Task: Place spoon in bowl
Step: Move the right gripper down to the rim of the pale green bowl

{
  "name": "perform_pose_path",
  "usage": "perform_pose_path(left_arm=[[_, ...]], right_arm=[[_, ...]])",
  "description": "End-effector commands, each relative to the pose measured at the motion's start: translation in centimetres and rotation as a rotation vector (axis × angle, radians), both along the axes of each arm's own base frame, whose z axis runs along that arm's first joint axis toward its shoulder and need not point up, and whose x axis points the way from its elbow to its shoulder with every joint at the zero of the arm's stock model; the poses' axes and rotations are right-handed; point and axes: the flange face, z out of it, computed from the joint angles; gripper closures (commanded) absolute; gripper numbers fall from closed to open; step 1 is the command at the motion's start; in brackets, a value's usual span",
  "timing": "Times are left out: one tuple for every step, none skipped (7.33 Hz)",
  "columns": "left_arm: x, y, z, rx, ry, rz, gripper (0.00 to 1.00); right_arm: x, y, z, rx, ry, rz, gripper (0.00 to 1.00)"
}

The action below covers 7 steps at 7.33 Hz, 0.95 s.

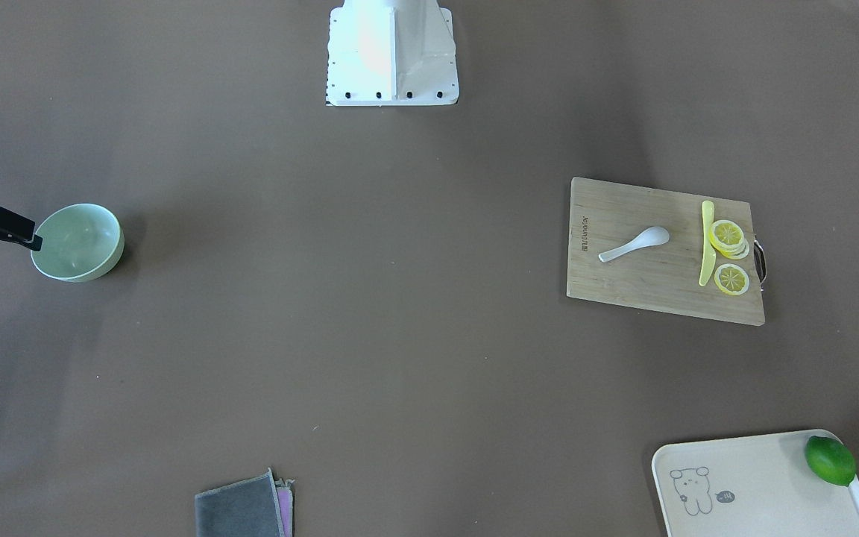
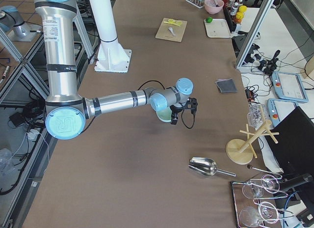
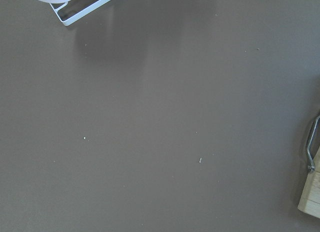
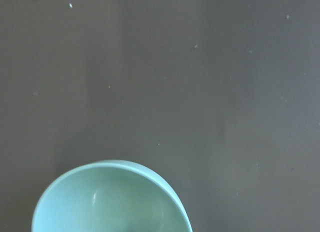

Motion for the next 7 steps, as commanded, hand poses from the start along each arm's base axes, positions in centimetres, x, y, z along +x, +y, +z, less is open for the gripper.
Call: perform_pose_path(left_arm=[[0.0,0.2,0.2,-0.006,0.002,0.000,0.02],[0.1,0.2,0.5,-0.010,0.001,0.002,0.02],[0.0,0.2,0.2,-0.006,0.004,0.000,0.02],[0.1,0.2,0.2,-0.005,0.005,0.002,0.02],[0.1,0.1,0.1,-0.002,0.006,0.000,0.02],[0.1,0.1,0.0,-0.001,0.006,0.000,0.02],[0.0,0.0,-0.2,0.002,0.006,0.000,0.02]], right_arm=[[-3.2,1.6,1.1,-0.013,0.014,-0.066,0.00],[-3.7,1.8,1.7,-0.004,0.042,-0.070,0.00],[-3.8,1.9,2.7,-0.010,0.059,-0.076,0.00],[-3.8,1.9,3.4,-0.022,0.066,-0.076,0.00],[-4.0,2.0,3.5,-0.028,0.069,-0.075,0.16],[-4.0,2.0,3.4,-0.028,0.067,-0.076,0.74],[-4.1,2.0,2.9,-0.025,0.056,-0.077,1.00]])
